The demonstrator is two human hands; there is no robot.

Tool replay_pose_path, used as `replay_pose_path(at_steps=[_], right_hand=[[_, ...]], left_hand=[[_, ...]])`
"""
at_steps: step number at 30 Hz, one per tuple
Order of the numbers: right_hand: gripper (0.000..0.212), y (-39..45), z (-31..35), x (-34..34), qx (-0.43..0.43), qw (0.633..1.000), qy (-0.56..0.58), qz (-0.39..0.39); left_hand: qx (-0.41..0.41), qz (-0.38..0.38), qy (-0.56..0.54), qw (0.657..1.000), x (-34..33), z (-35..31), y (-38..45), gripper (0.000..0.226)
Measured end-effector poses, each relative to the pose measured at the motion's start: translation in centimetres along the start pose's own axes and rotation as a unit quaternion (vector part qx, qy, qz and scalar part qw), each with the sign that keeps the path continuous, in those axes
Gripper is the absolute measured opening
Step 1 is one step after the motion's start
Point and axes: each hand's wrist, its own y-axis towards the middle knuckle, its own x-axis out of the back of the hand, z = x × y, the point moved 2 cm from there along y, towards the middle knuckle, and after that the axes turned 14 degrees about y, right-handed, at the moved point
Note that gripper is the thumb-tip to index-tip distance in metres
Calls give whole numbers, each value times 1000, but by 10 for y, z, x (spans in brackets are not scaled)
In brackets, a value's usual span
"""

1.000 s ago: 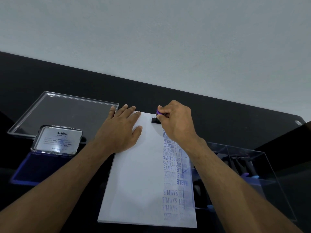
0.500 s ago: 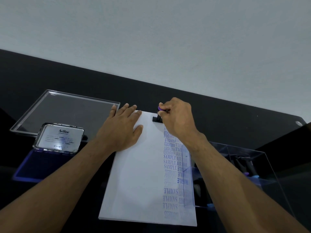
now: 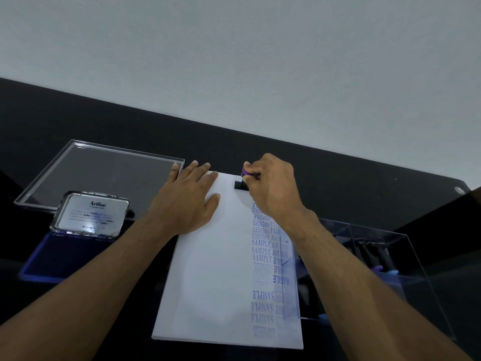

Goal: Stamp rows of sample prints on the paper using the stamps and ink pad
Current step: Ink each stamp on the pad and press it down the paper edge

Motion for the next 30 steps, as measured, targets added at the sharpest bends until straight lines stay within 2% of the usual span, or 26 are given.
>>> replay_pose_path(at_steps=[14,18,20,24,27,30], right_hand=[[18,0,-3,1,-1,999,37,-23],[24,-3,-4,2,-23,997,73,-24],[27,-7,-8,8,-48,985,148,-76],[22,-17,-27,27,-115,929,259,-238],[24,-23,-39,31,-182,892,312,-272],[32,-25,-45,28,-207,880,338,-263]], left_hand=[[-1,-11,-3,1000,-1,0,0,72],[0,-13,-5,1000,-2,0,0,73],[-2,-22,-11,1000,-2,1,-1,72],[-3,-26,-13,1000,-4,1,-1,72],[1,-27,-10,1000,-4,1,0,72],[2,-20,-7,1000,-4,1,-1,72]])
